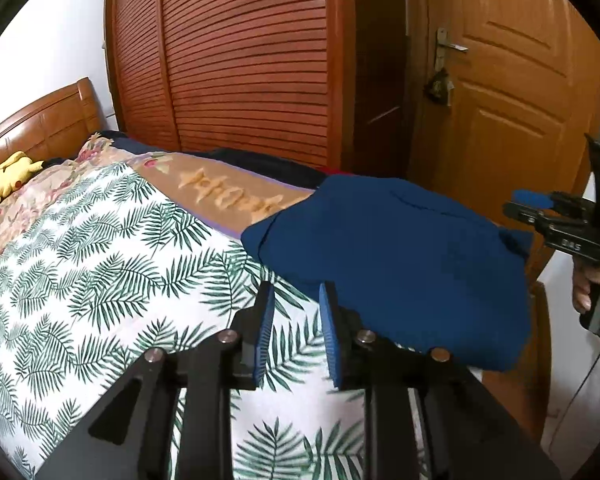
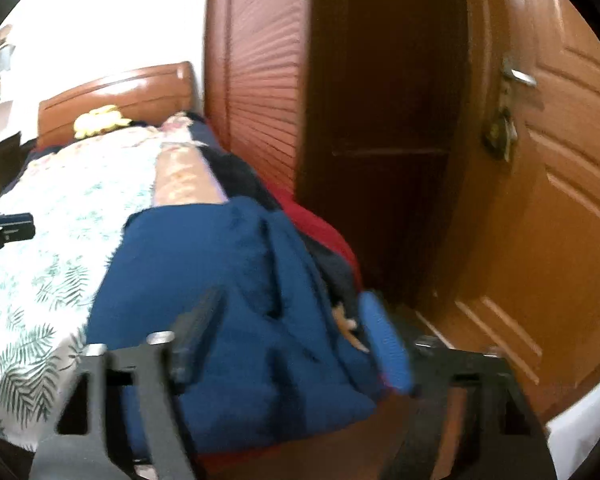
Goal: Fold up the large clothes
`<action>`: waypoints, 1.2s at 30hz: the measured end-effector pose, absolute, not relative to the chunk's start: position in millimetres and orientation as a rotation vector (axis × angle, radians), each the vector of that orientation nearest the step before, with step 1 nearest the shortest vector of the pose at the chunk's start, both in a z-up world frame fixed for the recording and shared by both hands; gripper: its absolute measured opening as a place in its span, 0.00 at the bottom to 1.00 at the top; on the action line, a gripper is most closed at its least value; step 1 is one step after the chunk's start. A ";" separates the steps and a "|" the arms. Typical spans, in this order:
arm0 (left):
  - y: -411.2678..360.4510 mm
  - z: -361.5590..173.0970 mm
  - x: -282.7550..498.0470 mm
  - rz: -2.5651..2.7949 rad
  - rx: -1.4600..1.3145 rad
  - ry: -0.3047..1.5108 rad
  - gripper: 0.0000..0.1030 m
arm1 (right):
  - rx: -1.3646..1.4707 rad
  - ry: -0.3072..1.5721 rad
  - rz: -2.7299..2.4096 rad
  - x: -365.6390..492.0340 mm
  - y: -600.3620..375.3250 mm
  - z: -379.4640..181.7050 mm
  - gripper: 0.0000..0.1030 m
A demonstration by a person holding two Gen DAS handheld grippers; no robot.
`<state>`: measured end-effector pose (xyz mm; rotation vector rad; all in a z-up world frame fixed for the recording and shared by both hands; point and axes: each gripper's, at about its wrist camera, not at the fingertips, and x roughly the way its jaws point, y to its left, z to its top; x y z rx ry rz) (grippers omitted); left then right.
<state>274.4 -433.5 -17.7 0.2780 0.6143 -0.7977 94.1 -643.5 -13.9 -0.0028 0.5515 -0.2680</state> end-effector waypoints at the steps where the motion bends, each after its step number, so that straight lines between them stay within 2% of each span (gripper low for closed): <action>1: -431.6 -18.2 270.8 -0.796 0.286 0.611 0.21 | 0.000 0.564 -0.235 97.4 -637.3 -15.9 0.37; 2: -430.1 -18.7 267.5 -0.797 0.292 0.607 0.21 | -0.005 0.578 -0.221 100.8 -633.1 -18.6 0.32; 6: -421.7 -19.0 252.4 -0.804 0.302 0.596 0.23 | -0.017 0.655 -0.254 120.7 -632.6 -42.2 0.31; 9: -413.6 -18.8 243.9 -0.808 0.294 0.598 0.26 | 0.024 0.733 -0.315 135.6 -652.5 -68.7 0.32; 11: -407.3 -18.3 238.2 -0.809 0.284 0.596 0.27 | 0.026 0.754 -0.308 139.3 -659.3 -82.5 0.36; 15: -391.7 -16.2 227.6 -0.805 0.255 0.588 0.30 | 0.041 0.758 -0.331 138.7 -658.3 -78.1 0.38; 18: -378.6 -15.3 220.7 -0.777 0.235 0.595 0.30 | 0.031 0.762 -0.364 138.3 -649.5 -70.5 0.46; 25: -346.2 -18.2 197.4 -0.714 0.247 0.593 0.30 | -0.008 0.682 -0.332 122.6 -604.9 -48.2 0.76; 30: -327.0 -21.2 184.8 -0.716 0.225 0.605 0.30 | -0.004 0.678 -0.330 119.0 -586.8 -46.6 0.82; 36: -297.4 -24.5 172.3 -0.665 0.185 0.592 0.31 | -0.011 0.650 -0.251 116.2 -542.9 -43.6 0.84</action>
